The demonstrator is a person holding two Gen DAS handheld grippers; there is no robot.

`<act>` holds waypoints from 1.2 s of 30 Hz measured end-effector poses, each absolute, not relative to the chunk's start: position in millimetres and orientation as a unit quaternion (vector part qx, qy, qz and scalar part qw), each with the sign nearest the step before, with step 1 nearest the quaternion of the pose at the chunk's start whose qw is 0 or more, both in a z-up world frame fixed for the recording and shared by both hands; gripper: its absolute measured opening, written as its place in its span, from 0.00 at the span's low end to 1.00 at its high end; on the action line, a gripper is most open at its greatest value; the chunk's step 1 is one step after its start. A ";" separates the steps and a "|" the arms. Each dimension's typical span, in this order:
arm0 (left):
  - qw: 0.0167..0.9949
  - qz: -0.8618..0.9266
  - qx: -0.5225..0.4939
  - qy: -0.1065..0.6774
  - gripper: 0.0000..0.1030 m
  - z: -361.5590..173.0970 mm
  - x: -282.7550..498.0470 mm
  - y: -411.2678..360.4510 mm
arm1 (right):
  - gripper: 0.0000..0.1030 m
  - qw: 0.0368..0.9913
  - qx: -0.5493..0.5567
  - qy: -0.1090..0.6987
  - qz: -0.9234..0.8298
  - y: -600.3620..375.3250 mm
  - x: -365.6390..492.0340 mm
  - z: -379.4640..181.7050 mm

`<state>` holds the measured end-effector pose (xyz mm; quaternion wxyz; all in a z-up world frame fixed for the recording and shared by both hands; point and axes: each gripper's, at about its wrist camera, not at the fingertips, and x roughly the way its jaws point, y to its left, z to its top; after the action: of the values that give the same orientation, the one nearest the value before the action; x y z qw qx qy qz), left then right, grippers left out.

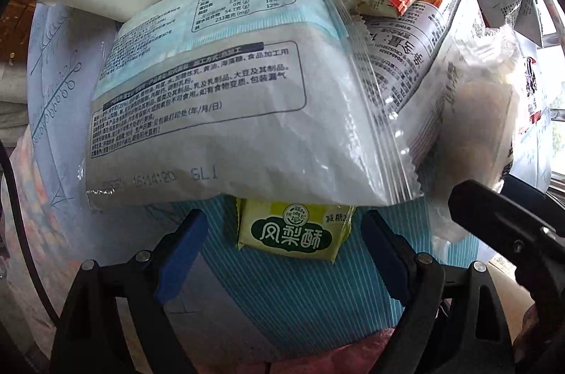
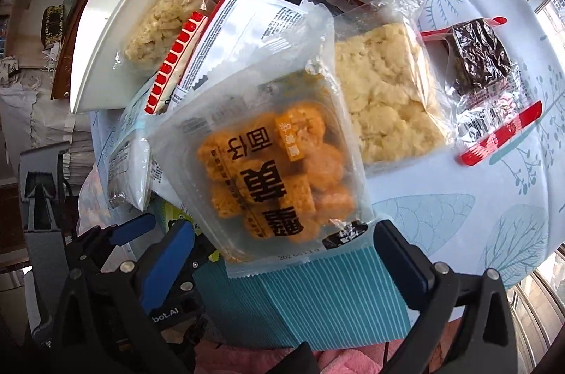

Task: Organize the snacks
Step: 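Grasp the yellow-green pineapple cake with left tool while right tool grasps the orange puffs bag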

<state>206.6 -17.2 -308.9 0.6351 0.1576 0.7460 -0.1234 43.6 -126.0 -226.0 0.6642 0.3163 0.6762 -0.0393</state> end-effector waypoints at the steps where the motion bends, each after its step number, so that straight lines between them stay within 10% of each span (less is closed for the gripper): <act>1: 0.635 -0.124 0.158 0.746 0.82 -309.7 208.5 -17.8 | 1.00 0.665 0.316 0.676 -0.043 -127.2 44.3 -227.5; 36: 0.639 -0.110 0.126 0.750 0.53 -313.8 185.6 -9.0 | 0.74 0.707 0.329 0.625 -0.026 -146.0 21.9 -209.0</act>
<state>185.6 -9.0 -313.8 0.6395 0.1260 0.7504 -0.1100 21.9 -146.0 -209.0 0.7074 0.3290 0.6250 -0.0256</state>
